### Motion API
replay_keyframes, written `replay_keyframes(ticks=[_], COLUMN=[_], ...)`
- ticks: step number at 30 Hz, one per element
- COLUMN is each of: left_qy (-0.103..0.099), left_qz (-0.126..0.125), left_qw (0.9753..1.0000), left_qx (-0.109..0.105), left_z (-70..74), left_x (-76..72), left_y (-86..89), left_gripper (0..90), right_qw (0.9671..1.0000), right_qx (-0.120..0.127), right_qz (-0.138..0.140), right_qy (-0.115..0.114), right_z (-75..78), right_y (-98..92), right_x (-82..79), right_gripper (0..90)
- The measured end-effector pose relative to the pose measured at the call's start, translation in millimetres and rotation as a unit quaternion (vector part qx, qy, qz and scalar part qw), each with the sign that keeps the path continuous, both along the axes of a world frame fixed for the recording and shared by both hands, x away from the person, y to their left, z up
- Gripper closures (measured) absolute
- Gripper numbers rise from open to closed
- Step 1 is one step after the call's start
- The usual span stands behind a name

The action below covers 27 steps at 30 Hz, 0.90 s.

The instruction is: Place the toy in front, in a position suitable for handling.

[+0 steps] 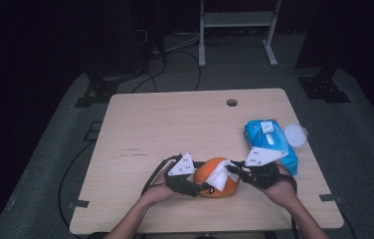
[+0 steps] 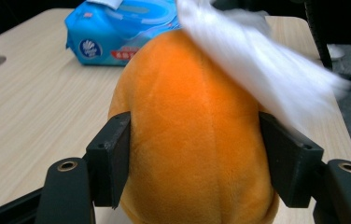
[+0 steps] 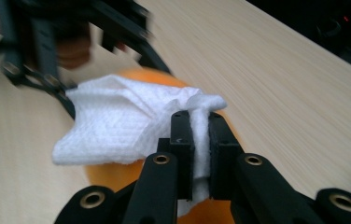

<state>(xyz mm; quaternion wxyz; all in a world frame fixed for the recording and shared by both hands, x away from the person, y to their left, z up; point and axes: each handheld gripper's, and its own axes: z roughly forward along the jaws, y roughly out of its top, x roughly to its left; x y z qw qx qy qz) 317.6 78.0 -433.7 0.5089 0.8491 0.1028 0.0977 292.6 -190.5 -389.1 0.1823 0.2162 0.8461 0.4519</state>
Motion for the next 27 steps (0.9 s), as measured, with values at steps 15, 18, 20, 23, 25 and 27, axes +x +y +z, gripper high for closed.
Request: replay_keyframes(ticks=[15,18,20,23,25,27], left_qy=[0.039,0.029,0.026,0.015,0.004,-0.015], left_qz=[0.017,0.006,-0.001,-0.014,-0.021,-0.031], left_qw=[0.9991,0.9995,0.9996,0.9997,0.9996,0.9989], left_qx=[0.009,0.013,0.011,0.011,0.020,0.031], left_z=[-0.1,-1.5,-3.0,-2.7,-1.4,0.1], left_x=[6.2,4.7,4.1,1.1,-1.7,-7.3], left_y=[0.7,4.0,6.7,3.9,0.0,-5.0], left_gripper=[29.7,29.9,29.3,28.5,28.3,26.9], right_qw=[1.0000,0.9998,0.9996,0.9995,0.9996,1.0000], right_qx=[-0.006,0.004,0.003,0.006,0.006,-0.001], right_qz=[0.000,-0.012,-0.023,-0.022,-0.016,-0.003], right_qy=[0.004,0.016,0.018,0.024,0.023,0.006], right_z=[-4.1,-8.4,-9.5,-10.9,-10.4,-5.3], right_y=[1.7,-13.4,-20.1,-19.2,-14.7,2.0], right_x=[0.1,3.4,3.4,4.3,3.4,-2.1], right_gripper=[82.3,82.3,82.3,82.4,82.4,82.4])
